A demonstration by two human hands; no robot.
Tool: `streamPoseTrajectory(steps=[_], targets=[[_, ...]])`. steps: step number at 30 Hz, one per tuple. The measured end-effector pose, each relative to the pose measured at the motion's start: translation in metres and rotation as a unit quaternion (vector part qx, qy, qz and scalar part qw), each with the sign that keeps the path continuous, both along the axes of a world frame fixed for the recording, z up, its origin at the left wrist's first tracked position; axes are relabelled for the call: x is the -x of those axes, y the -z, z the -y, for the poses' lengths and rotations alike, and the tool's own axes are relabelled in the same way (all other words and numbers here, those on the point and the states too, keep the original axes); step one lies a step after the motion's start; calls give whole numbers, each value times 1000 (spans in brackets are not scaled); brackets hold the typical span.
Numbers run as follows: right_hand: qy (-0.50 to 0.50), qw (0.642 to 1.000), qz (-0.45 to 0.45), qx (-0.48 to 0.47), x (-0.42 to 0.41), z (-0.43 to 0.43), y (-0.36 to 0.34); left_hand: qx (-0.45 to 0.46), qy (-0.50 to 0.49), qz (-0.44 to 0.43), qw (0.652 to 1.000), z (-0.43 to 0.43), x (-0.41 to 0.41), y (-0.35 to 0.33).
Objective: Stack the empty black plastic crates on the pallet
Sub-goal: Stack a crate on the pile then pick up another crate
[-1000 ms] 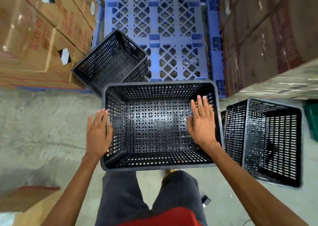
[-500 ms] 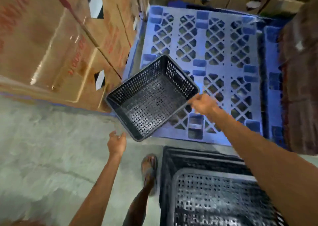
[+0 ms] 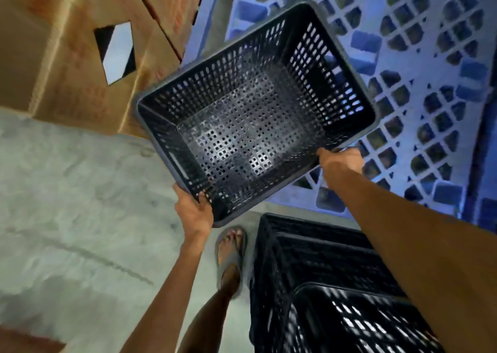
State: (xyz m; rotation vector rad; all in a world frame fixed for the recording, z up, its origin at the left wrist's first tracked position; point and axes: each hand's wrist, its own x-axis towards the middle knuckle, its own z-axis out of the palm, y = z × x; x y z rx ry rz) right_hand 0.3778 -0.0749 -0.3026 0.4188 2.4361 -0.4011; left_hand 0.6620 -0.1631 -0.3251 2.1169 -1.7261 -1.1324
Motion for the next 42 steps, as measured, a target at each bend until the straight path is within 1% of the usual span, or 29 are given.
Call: streamPoseTrajectory(steps=[2,4,5,6,7,8,9,10,13,15,18,22,24,26,28,29,30,32,34,35,37,39,40,42], targets=[[-36,996,-39,-67,13,-11,-15,0,40,10,999,16,-15,-4],[-96,983,-108,-115,32,-33,-17,5,92,24,995,39,-29,-11],[-136,973,-122,-140,42,-43,-15,2,113,36,993,52,-35,-14],[-186,965,-109,-147,49,-50,-13,2,129,47,991,64,-37,-15],[-239,961,-75,-120,51,-55,-12,0,135,57,989,73,-39,-18],[-287,954,-43,-72,52,-57,-9,3,141,57,988,80,-39,-19],[-307,951,-34,-29,51,-56,-7,9,145,57,988,84,-37,-21],[-299,953,-47,4,50,-51,-6,18,149,53,987,86,-36,-23],[-198,975,-68,74,51,-36,-13,38,121,50,991,91,-29,-34],[-187,976,-76,86,57,-32,-29,47,114,63,990,102,-23,-47],[-188,972,-107,91,63,-35,-85,56,120,62,989,113,-18,-89],[-162,963,-176,123,71,-63,-207,87,146,-11,985,115,0,-200],[-157,954,-216,139,75,-86,-282,111,159,-58,979,110,16,-273],[-166,943,-252,142,79,-109,-344,153,176,-78,969,104,32,-337],[-161,919,-315,173,79,-146,-416,199,195,-100,955,85,43,-413],[-164,907,-340,186,81,-159,-438,204,201,-105,953,77,46,-443],[-164,896,-365,193,76,-180,-476,222,208,-110,946,60,47,-482],[-172,881,-397,193,66,-219,-535,263,230,-108,930,28,45,-545],[-159,857,-435,225,48,-265,-588,278,263,-110,917,-8,35,-602],[-153,852,-444,230,32,-298,-615,291,278,-112,909,-36,25,-631],[-146,856,-442,227,8,-346,-648,307,272,-117,904,-77,7,-671],[-144,855,-442,229,-22,-398,-675,311,277,-99,904,-131,-17,-702],[-147,855,-444,225,-33,-417,-682,311,277,-85,905,-152,-28,-711],[-154,858,-444,208,-60,-470,-688,297,280,-85,909,-208,-56,-726]])
